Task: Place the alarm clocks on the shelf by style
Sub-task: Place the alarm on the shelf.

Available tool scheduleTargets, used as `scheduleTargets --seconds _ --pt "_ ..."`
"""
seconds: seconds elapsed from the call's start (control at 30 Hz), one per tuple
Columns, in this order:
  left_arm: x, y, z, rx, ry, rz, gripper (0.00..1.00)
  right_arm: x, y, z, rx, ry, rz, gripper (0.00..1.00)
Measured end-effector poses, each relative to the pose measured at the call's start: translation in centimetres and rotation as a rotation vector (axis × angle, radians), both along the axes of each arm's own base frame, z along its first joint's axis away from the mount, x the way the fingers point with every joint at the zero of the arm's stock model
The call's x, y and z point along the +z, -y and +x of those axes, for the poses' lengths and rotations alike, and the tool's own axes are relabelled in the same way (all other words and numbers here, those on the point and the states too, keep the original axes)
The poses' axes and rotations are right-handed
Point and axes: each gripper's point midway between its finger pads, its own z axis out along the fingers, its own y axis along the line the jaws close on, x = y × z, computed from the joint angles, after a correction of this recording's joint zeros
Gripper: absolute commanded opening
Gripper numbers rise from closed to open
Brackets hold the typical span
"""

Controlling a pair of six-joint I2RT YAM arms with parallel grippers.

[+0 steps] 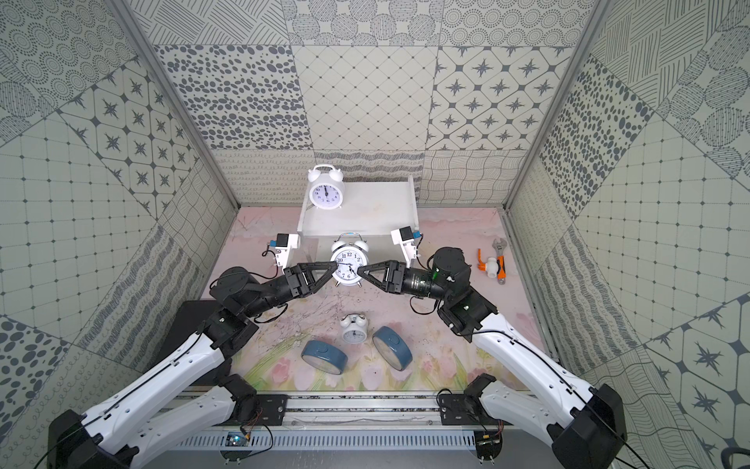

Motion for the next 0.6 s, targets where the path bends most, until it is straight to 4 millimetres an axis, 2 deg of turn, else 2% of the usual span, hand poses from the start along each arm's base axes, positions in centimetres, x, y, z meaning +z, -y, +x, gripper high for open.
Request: scheduleTargets --seconds 0.1,0.17,0.43,0.6 --pt "0.2 0.1 -0.1 -0.008 0.005 0.002 0.26 0.2 0.0 -0.2 0.008 0.004 -0.029 0.76" --pt "0.1 0.1 -0.1 -0.013 0.001 0.011 0.24 0.9 0.2 -0.4 0.017 0.029 -0.056 0.84" --pt "1.5 -0.1 -0.4 -0.049 0.039 0.025 0.2 3.7 1.7 -1.4 0.11 0.143 -0.122 0.87" --pt "1.6 0.3 -0.6 -0.091 0.034 0.04 0.2 3.8 1.6 -1.8 0.178 0.17 -0.154 0.84"
